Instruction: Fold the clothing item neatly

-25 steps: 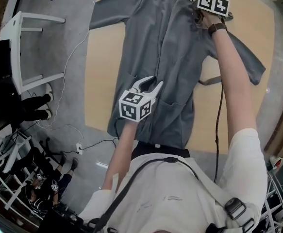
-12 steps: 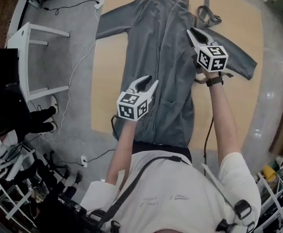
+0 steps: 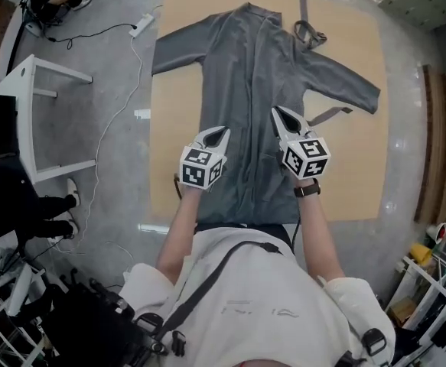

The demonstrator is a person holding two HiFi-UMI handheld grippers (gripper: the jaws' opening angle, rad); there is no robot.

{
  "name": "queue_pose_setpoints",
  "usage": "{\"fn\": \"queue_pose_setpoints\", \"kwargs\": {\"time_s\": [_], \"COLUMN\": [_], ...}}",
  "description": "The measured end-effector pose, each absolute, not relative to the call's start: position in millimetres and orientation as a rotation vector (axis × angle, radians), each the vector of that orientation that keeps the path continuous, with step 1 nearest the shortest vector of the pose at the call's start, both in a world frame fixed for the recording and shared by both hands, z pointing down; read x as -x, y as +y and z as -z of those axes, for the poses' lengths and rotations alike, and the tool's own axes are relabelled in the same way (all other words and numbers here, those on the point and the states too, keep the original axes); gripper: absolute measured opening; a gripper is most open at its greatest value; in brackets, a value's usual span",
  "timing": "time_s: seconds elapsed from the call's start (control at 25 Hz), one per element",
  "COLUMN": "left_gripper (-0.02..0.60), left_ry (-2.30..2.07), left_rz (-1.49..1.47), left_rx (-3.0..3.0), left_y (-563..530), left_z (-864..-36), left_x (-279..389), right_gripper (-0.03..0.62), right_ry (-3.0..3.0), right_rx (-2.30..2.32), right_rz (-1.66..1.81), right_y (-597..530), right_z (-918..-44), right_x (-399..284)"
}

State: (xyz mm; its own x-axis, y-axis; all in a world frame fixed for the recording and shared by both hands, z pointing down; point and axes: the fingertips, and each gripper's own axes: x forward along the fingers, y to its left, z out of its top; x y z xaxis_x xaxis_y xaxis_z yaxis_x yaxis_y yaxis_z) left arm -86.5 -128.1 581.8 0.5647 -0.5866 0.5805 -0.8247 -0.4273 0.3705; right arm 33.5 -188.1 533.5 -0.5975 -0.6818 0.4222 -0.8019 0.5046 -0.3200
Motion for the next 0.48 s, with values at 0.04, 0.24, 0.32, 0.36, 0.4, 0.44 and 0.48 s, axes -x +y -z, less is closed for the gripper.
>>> {"fn": "queue_pose_setpoints", "kwargs": {"time_s": [0.04, 0.24, 0.32, 0.36, 0.4, 0.44, 0.48], "left_gripper": [0.0, 0.0, 0.0, 0.0, 0.0, 0.0, 0.0], "left_ry": [-1.131, -1.233, -1.286, -1.31, -1.334, -1.355, -1.373], "left_rz": [-0.486, -0.451, -0.433, -0.427, -0.424, -0.425, -0.427], "left_rx": [-2.163, -2.09, -2.039, -2.013, -1.989, -1.969, -1.952], "left_y": [-126, -118, -117, -118, -119, -121, -124], "left_z": [-581, -582, -587, -591, -594, -598, -603], "left_x": [95, 163, 198, 215, 232, 247, 261], "right_gripper": [0.011, 0.005, 0.005, 0.005, 0.005, 0.005, 0.005], "right_ry": [-2.502, -2.469, -2.464, -2.465, -2.468, -2.47, -2.471], "right_rx": [-1.267, -1.296, -1.226, -1.19, -1.161, -1.141, -1.126], "right_rz": [-0.749, -0.961, -0.971, -0.959, -0.947, -0.941, -0.94], "right_y": [-178, -142, -131, -127, -125, -124, -125], "right_z": [-535, -553, -560, -562, -562, -563, -564], "right_x": [-24, 23, 50, 62, 74, 83, 91]}}
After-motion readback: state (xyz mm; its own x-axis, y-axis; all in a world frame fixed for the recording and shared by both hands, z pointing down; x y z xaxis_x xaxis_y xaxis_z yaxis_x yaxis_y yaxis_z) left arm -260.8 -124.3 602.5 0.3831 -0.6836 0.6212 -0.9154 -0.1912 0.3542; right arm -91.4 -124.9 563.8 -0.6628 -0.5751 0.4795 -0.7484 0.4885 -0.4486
